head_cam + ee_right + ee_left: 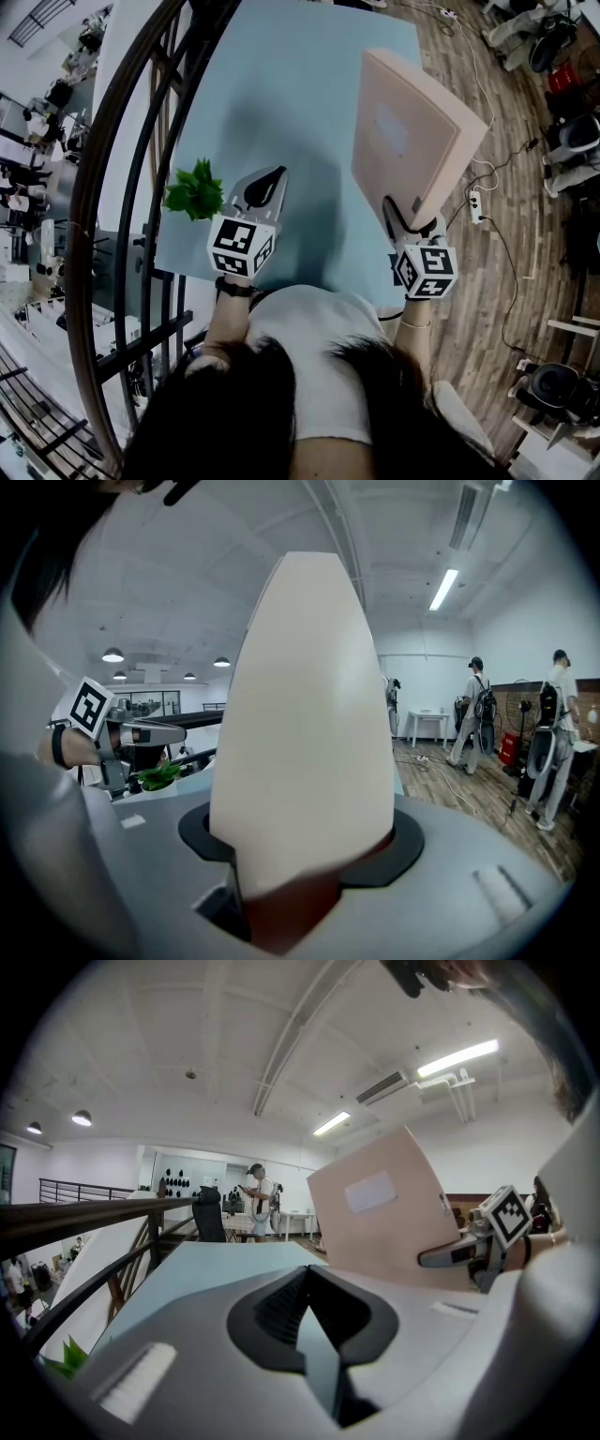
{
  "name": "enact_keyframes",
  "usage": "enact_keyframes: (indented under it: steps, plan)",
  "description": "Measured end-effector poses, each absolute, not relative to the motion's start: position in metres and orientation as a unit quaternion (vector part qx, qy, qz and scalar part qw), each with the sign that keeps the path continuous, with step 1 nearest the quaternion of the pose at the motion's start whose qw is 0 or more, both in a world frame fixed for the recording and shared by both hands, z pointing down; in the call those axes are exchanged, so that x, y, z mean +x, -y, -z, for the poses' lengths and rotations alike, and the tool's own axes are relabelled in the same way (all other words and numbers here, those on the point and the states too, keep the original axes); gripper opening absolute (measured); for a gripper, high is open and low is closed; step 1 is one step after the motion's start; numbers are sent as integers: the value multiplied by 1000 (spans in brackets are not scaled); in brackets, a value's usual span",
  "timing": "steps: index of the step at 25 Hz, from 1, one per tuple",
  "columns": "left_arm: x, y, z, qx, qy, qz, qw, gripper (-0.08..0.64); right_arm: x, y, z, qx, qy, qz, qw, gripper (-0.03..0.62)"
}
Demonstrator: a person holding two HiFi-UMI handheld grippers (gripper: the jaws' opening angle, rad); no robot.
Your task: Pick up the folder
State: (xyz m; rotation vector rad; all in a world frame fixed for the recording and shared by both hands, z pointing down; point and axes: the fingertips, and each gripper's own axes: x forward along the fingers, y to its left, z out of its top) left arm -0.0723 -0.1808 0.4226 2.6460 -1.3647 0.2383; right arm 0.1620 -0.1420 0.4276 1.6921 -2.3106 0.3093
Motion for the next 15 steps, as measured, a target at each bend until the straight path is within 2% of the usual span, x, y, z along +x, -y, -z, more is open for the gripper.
enact_keyframes:
  steps: [15]
  plan:
    - [-75,180,-421,881,460,-77,78,57,163,139,-427,587,792,-110,128,267]
